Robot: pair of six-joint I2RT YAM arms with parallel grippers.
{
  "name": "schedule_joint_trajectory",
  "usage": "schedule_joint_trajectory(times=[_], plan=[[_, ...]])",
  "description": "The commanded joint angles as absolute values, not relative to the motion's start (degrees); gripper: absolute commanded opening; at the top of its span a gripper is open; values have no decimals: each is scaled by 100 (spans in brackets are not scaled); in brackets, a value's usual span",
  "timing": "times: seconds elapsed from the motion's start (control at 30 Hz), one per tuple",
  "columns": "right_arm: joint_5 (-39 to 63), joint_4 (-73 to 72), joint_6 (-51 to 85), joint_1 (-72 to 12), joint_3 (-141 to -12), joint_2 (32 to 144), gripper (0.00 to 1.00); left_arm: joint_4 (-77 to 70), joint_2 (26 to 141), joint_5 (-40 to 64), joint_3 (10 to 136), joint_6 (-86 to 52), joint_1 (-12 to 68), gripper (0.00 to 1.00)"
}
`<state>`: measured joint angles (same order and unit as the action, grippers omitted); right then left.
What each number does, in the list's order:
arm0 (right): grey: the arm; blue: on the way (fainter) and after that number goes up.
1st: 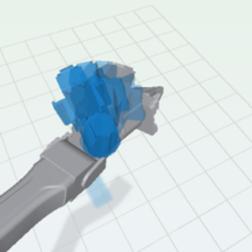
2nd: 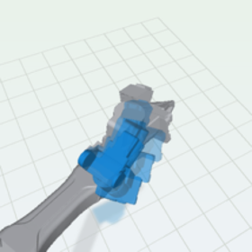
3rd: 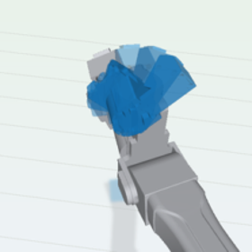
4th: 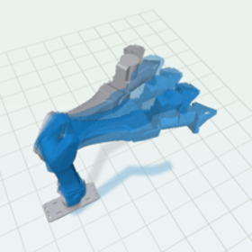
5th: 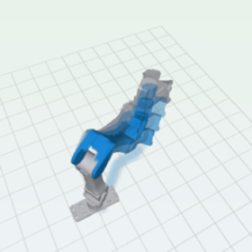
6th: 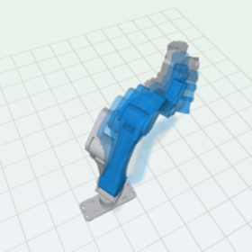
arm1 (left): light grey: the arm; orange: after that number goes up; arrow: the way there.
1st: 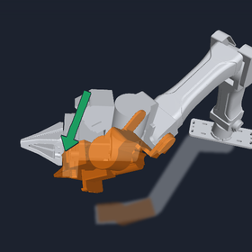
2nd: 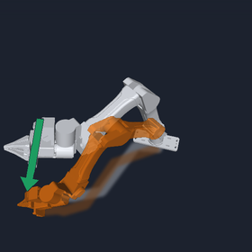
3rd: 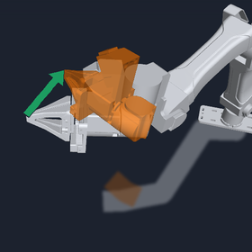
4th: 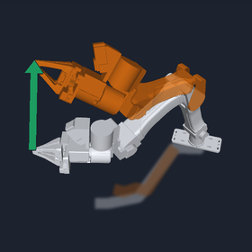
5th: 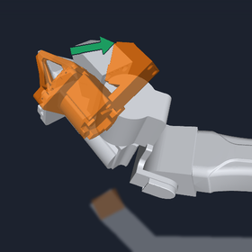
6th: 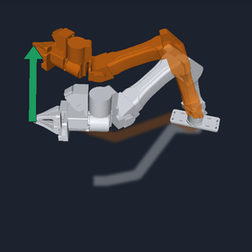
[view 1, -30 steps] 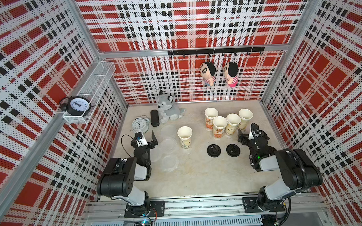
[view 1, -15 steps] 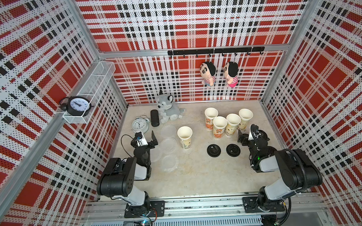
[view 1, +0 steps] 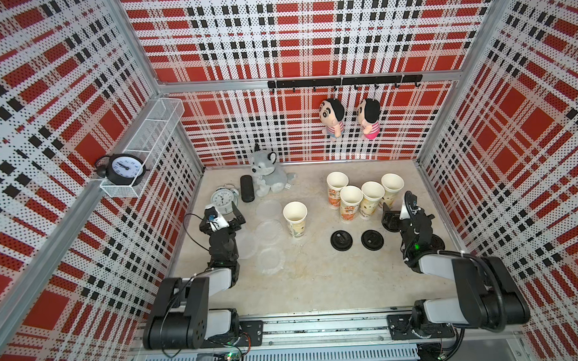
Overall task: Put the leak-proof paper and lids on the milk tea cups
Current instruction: Pick up the leak-proof paper from the center of the board.
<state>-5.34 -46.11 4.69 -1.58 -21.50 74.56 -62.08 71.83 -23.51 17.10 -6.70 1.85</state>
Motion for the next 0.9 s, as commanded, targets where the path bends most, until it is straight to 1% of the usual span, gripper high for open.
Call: schedule_joint_trajectory(times=[0.0, 0.07, 0.17, 0.2, 0.23, 0.3, 0.37, 0.43, 0.5, 0.63, 0.77, 0.87], plan=[[-890, -3073, 777, -123, -2994, 6578, 100, -4404, 6596, -3353, 2495, -1356, 230, 95], [-890, -3073, 777, -124, -3477, 6301, 100, -3038, 6479, -3235, 3266, -1537, 246, 90], [-890, -3073, 777, -132, -4155, 6191, 100, -1080, 6595, -2944, 4430, -1914, 267, 87], [-1027, -172, 1374, -150, -4457, 6225, 99, -497, 6660, -2851, 4765, -2048, 294, 86], [-1106, 893, 1598, -167, -4799, 6294, 98, 143, 6767, -2800, 5185, -2257, 320, 86], [-1147, 1978, 1798, -187, -5493, 6503, 98, 1306, 7033, -2545, 5918, -2555, 373, 86], [-959, 2987, 1897, -198, -6220, 6747, 100, 2242, 7291, -2140, 6483, -2637, 491, 79], [-699, 3584, 1918, -257, -6647, 6862, 100, 2901, 7453, -2039, 6764, -2724, 738, 75], [-580, 3795, 1785, -410, -6695, 6798, 100, 3280, 7550, -2035, 6814, -2912, 1047, 75], [-690, 4052, 1677, -621, -6662, 6822, 100, 3357, 8083, -1855, 6793, -3088, 1609, 75], [-633, 4143, 1731, -615, -6696, 7124, 100, 3291, 8981, -1688, 7030, -3155, 1568, 63], [-448, 4140, 1740, -616, -6611, 7214, 99, 3107, 9316, -1654, 7034, -3272, 1461, 60]])
